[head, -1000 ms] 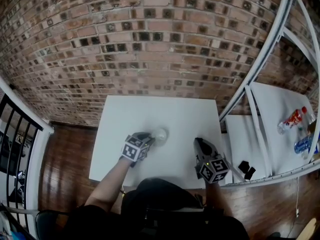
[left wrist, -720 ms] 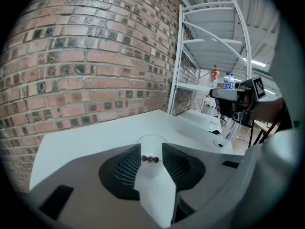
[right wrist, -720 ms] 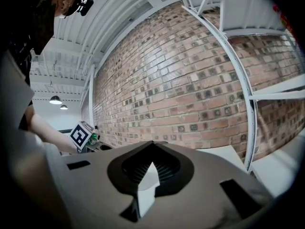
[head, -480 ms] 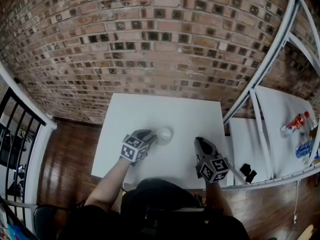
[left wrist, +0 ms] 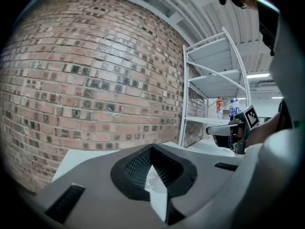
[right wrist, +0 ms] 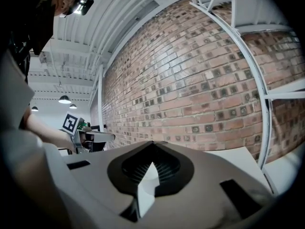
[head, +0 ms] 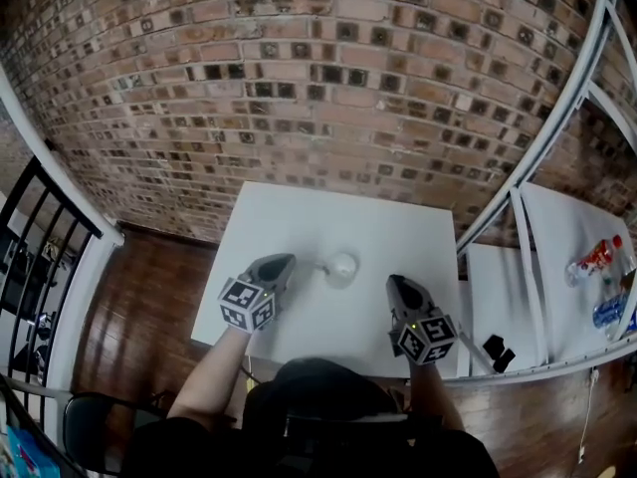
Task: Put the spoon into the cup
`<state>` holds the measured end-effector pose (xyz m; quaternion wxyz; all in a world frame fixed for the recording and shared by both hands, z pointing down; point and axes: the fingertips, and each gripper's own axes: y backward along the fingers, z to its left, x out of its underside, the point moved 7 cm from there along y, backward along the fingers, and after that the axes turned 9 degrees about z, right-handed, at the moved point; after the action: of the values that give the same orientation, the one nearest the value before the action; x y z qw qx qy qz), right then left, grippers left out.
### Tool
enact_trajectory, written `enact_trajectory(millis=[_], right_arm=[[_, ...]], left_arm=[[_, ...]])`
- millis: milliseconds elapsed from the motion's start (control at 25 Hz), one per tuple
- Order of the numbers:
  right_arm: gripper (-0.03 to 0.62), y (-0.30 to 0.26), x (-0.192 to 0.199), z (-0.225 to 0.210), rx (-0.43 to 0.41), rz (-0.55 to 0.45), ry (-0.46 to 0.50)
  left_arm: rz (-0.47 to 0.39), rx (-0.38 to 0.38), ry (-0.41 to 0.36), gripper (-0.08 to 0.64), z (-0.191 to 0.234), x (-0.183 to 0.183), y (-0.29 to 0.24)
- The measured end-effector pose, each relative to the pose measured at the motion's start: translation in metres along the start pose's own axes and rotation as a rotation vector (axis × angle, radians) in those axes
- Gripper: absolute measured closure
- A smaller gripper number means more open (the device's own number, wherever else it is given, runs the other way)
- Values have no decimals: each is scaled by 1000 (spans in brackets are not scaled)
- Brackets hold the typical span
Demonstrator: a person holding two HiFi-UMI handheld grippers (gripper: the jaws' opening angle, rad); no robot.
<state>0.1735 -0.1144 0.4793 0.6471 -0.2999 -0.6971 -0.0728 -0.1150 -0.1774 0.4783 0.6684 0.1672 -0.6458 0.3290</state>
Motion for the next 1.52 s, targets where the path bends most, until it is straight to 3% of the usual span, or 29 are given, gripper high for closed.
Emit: enact_trajectory(millis=[240,560,1520], right_arm=[[589,-4,8,6,-31,5,-11],[591,-18,9,26,-58,1,-11],[591,2,15,27,-40,7,-19]], left_arm=[[-97,-82,56,558,5,-5,49],[-85,-174,71,557,26,5,94],[-126,-218,141,558,22,21,117]])
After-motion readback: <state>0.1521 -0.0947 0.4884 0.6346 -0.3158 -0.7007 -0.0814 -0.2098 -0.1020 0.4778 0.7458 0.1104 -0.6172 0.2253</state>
